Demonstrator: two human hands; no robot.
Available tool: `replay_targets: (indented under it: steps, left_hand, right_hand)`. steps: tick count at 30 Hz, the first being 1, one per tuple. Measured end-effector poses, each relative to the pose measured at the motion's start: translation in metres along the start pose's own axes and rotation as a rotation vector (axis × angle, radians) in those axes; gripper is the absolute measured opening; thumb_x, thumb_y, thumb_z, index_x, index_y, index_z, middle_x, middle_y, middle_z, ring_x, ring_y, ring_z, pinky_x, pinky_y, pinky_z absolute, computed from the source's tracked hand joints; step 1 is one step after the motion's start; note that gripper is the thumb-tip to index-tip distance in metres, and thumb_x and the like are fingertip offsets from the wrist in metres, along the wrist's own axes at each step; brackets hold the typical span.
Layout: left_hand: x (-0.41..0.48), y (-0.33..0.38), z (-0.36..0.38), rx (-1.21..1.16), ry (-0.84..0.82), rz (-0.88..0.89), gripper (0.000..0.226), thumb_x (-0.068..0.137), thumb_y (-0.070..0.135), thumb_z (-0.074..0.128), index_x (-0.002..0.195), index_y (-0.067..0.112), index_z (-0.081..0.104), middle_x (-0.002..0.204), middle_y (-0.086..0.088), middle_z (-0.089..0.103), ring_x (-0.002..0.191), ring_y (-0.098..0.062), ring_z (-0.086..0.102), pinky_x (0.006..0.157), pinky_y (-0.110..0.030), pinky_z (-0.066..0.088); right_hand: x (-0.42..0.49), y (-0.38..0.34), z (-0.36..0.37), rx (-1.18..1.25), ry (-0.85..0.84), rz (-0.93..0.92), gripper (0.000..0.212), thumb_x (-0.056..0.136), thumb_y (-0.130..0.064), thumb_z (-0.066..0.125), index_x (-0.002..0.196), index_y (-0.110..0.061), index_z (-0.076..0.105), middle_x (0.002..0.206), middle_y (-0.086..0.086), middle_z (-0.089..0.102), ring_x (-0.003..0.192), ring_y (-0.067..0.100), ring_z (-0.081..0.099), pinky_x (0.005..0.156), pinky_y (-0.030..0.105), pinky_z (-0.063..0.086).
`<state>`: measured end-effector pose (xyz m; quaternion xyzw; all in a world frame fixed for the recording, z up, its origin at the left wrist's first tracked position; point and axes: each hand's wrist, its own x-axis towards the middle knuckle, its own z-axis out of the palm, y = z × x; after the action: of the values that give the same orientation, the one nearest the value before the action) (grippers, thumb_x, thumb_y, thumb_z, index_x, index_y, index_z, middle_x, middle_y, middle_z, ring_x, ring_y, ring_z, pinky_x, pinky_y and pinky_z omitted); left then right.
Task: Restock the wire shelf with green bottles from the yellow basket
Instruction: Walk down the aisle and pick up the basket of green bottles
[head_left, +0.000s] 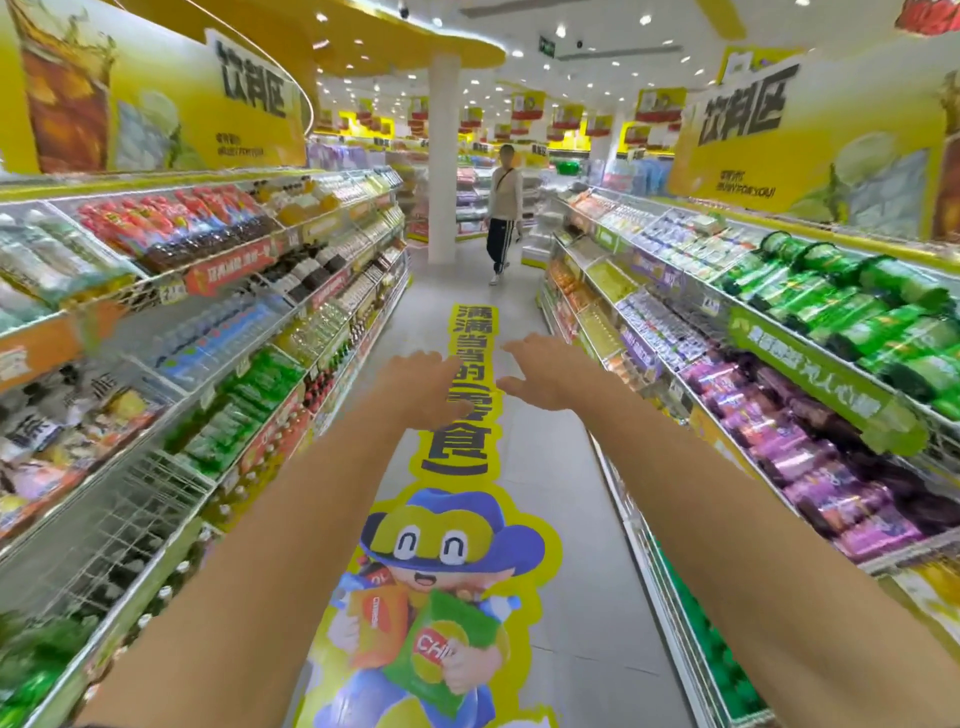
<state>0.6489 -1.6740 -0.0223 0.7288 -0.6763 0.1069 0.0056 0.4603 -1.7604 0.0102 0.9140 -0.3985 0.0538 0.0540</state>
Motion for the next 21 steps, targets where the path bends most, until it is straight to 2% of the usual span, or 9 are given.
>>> replay_targets:
  steps: [2, 4, 8, 11, 14, 18, 21]
  left_hand:
    - [0.029, -0.016, 0.012, -0.001, -0.003, 0.002, 0.075, 0.094, 0.066, 0.047, 0.152, 0.020, 0.033, 0.142, -0.011, 0.050, 0.133, -0.032, 0.046, 0.106, -0.047, 0.037]
    - [0.057, -0.040, 0.024, 0.002, 0.005, -0.020, 0.076, 0.093, 0.067, 0.048, 0.150, 0.017, 0.036, 0.138, -0.012, 0.052, 0.129, -0.033, 0.050, 0.103, -0.046, 0.043]
    - [0.107, -0.098, 0.049, 0.047, -0.040, -0.119, 0.068, 0.093, 0.066, 0.049, 0.140, 0.016, 0.045, 0.125, -0.011, 0.056, 0.116, -0.033, 0.057, 0.085, -0.041, 0.047]
    - [0.144, -0.141, 0.069, 0.069, -0.056, -0.214, 0.072, 0.090, 0.070, 0.049, 0.139, 0.018, 0.046, 0.121, -0.008, 0.061, 0.111, -0.033, 0.060, 0.084, -0.043, 0.054]
    - [0.184, -0.172, 0.083, 0.083, -0.104, -0.306, 0.065, 0.091, 0.068, 0.050, 0.133, 0.018, 0.050, 0.110, -0.006, 0.062, 0.102, -0.030, 0.062, 0.070, -0.039, 0.052]
    - [0.249, -0.199, 0.083, 0.041, -0.096, -0.404, 0.053, 0.093, 0.060, 0.053, 0.121, 0.015, 0.054, 0.089, 0.001, 0.055, 0.087, -0.026, 0.059, 0.075, -0.042, 0.056]
    - [0.284, -0.219, 0.094, 0.057, -0.062, -0.427, 0.058, 0.093, 0.062, 0.052, 0.133, 0.020, 0.049, 0.099, -0.004, 0.059, 0.095, -0.028, 0.061, 0.077, -0.040, 0.054]
  right_hand:
    - [0.041, 0.008, 0.013, 0.000, -0.019, 0.002, 0.059, 0.098, -0.053, 0.052, 0.143, -0.016, 0.046, 0.144, 0.011, 0.049, 0.132, 0.033, 0.047, 0.102, 0.051, 0.045]
    - [0.086, 0.012, 0.031, 0.002, -0.026, -0.036, 0.058, 0.096, -0.054, 0.053, 0.140, -0.016, 0.049, 0.139, 0.012, 0.053, 0.127, 0.034, 0.051, 0.101, 0.052, 0.046]
    - [0.183, 0.011, 0.065, 0.007, -0.025, -0.138, 0.056, 0.095, -0.052, 0.055, 0.134, -0.012, 0.051, 0.131, 0.015, 0.057, 0.124, 0.038, 0.052, 0.099, 0.051, 0.047]
    - [0.257, 0.010, 0.090, 0.006, -0.013, -0.224, 0.062, 0.096, -0.054, 0.054, 0.140, -0.010, 0.048, 0.137, 0.017, 0.054, 0.128, 0.038, 0.049, 0.102, 0.049, 0.045]
    - [0.331, 0.013, 0.105, 0.057, -0.029, -0.297, 0.066, 0.097, -0.055, 0.053, 0.146, -0.013, 0.043, 0.142, 0.016, 0.050, 0.133, 0.037, 0.046, 0.104, 0.049, 0.044]
    - [0.423, 0.021, 0.105, 0.051, -0.047, -0.406, 0.062, 0.098, -0.054, 0.052, 0.141, -0.011, 0.046, 0.138, 0.016, 0.051, 0.126, 0.037, 0.050, 0.099, 0.050, 0.047]
    - [0.478, 0.011, 0.102, 0.037, -0.021, -0.496, 0.058, 0.100, -0.048, 0.053, 0.140, -0.007, 0.045, 0.140, 0.018, 0.051, 0.129, 0.038, 0.048, 0.098, 0.047, 0.044]
